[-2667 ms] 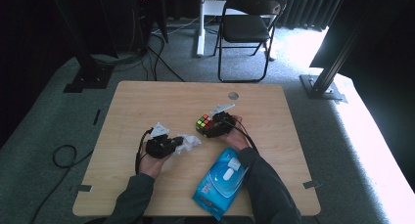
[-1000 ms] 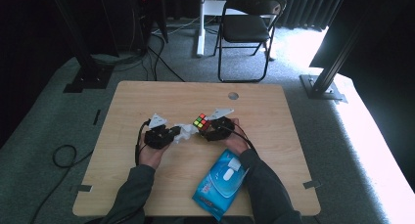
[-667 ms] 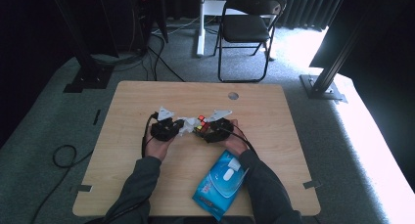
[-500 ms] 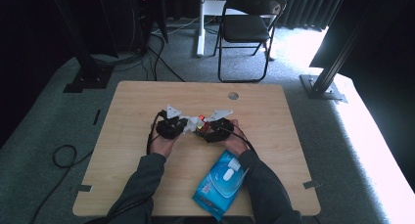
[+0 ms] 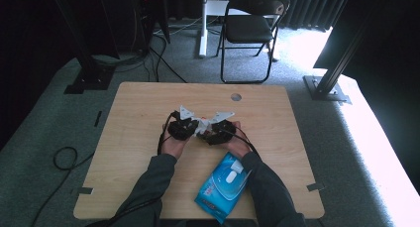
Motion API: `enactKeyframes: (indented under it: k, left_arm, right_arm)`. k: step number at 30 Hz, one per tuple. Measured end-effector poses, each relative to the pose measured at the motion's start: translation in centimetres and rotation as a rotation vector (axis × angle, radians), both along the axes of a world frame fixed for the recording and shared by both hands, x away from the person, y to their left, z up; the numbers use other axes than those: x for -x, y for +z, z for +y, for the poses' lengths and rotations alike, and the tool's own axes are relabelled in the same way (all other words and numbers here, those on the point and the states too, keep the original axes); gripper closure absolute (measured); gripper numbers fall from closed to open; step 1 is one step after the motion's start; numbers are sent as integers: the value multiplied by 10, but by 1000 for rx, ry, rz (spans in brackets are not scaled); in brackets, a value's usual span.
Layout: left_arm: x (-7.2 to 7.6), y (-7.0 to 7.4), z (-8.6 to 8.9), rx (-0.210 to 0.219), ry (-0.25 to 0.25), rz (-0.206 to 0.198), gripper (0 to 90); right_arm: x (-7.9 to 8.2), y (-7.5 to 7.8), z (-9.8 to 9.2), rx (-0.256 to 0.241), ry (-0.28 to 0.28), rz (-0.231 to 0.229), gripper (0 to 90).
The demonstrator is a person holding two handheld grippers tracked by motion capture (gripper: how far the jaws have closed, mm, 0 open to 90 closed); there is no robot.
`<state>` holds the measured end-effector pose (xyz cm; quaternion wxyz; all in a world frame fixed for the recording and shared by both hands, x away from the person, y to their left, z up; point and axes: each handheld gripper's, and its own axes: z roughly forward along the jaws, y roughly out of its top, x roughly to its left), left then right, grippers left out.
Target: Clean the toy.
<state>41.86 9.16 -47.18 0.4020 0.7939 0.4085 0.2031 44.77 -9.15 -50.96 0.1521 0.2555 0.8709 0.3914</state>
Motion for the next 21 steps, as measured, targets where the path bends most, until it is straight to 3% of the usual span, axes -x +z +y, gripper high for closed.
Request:
enactKeyframes:
  k: [6, 15, 21]
  left_arm:
    - [6, -4, -11, -13, -86, -8, 860]
    - [9, -7, -18, 0, -140, -4, 859]
    - [9, -9, -18, 46, -178, 22, 859]
  right_arm:
    - [0, -1, 3, 6, 9, 9, 342]
    - [1, -2, 3, 13, 5, 9, 342]
    - [0, -3, 3, 16, 11, 10, 342]
